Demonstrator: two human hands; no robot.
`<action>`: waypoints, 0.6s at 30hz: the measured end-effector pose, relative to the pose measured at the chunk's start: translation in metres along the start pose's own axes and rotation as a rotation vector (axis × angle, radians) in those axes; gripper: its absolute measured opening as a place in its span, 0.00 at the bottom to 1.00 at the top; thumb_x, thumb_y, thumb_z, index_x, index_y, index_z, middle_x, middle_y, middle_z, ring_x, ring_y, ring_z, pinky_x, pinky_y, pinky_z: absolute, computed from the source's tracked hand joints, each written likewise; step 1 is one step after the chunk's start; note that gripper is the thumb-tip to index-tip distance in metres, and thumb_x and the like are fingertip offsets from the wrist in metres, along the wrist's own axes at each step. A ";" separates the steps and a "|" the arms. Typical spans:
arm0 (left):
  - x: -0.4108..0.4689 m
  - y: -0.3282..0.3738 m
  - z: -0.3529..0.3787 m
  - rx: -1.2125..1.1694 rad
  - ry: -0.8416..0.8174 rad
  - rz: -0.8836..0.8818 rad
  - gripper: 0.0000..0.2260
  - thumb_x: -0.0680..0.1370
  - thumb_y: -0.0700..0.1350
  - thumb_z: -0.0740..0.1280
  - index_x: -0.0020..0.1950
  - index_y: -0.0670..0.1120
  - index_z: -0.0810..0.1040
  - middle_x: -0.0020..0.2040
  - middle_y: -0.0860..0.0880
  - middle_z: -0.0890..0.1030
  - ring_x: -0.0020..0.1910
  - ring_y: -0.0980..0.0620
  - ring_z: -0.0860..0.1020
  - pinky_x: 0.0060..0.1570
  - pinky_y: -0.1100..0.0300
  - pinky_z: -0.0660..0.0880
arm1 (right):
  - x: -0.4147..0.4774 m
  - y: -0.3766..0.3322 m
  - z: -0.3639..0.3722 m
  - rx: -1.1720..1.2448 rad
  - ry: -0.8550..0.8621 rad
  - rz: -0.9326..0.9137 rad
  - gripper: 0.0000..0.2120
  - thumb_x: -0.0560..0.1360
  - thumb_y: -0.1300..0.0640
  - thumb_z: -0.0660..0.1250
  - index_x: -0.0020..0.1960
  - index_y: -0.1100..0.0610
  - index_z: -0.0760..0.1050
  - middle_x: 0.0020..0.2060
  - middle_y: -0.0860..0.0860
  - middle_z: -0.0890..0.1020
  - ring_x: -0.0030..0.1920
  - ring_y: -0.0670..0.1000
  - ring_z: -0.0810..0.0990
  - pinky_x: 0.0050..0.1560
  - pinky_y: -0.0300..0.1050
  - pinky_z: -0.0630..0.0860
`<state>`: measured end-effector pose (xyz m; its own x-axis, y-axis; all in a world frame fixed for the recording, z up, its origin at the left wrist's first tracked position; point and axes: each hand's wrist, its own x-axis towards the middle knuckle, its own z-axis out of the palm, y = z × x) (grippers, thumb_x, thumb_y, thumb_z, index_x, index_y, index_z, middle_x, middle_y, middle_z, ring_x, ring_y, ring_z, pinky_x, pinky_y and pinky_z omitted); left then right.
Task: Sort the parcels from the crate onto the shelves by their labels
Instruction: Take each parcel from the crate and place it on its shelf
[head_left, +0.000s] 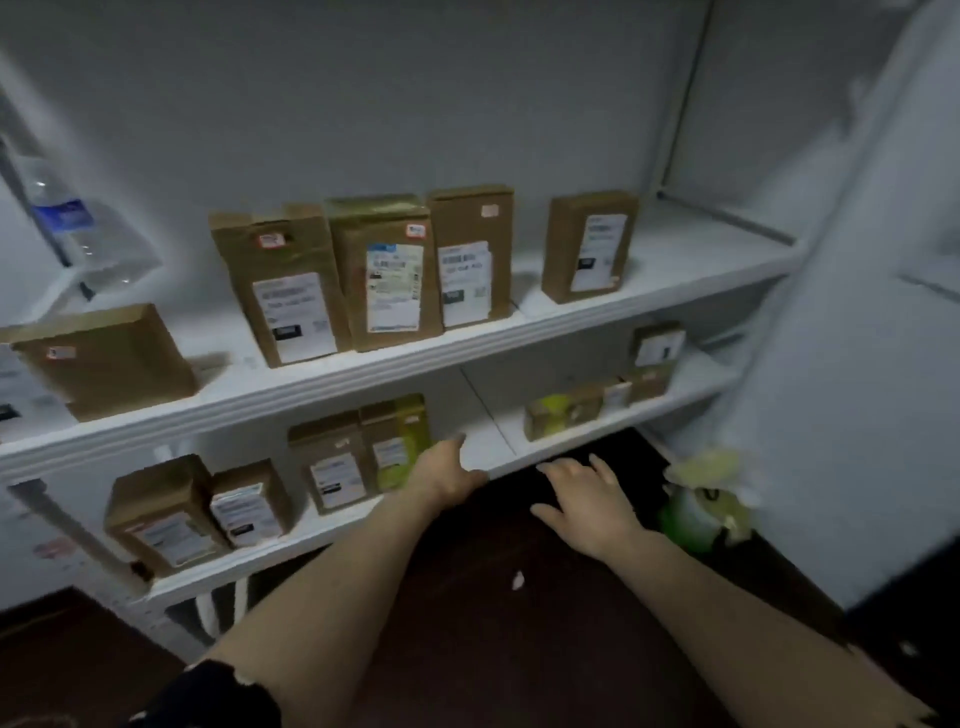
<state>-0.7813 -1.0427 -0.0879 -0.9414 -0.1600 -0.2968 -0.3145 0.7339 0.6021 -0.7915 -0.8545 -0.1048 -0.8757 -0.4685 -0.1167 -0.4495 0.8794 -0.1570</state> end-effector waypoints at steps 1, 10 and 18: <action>-0.005 0.011 0.015 0.019 -0.045 0.032 0.33 0.76 0.50 0.68 0.76 0.44 0.58 0.73 0.43 0.67 0.70 0.45 0.68 0.67 0.54 0.67 | -0.022 0.011 0.006 0.015 -0.007 0.060 0.27 0.79 0.42 0.57 0.74 0.52 0.60 0.69 0.50 0.69 0.70 0.51 0.66 0.75 0.50 0.49; -0.098 0.145 0.180 0.197 -0.449 0.397 0.29 0.76 0.49 0.69 0.74 0.45 0.63 0.67 0.43 0.73 0.64 0.47 0.74 0.60 0.59 0.71 | -0.251 0.116 0.036 0.215 0.025 0.678 0.27 0.79 0.44 0.58 0.74 0.53 0.60 0.70 0.53 0.67 0.70 0.53 0.66 0.72 0.49 0.57; -0.287 0.259 0.359 0.352 -0.769 0.745 0.25 0.75 0.48 0.70 0.70 0.43 0.70 0.66 0.44 0.75 0.65 0.49 0.74 0.63 0.59 0.69 | -0.530 0.151 0.075 0.447 0.158 1.198 0.25 0.79 0.46 0.60 0.72 0.55 0.63 0.70 0.53 0.66 0.69 0.53 0.65 0.68 0.48 0.66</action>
<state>-0.5492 -0.5696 -0.1125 -0.5170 0.7558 -0.4019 0.4612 0.6414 0.6131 -0.3820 -0.4797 -0.1407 -0.7150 0.6314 -0.3002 0.6982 0.6230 -0.3526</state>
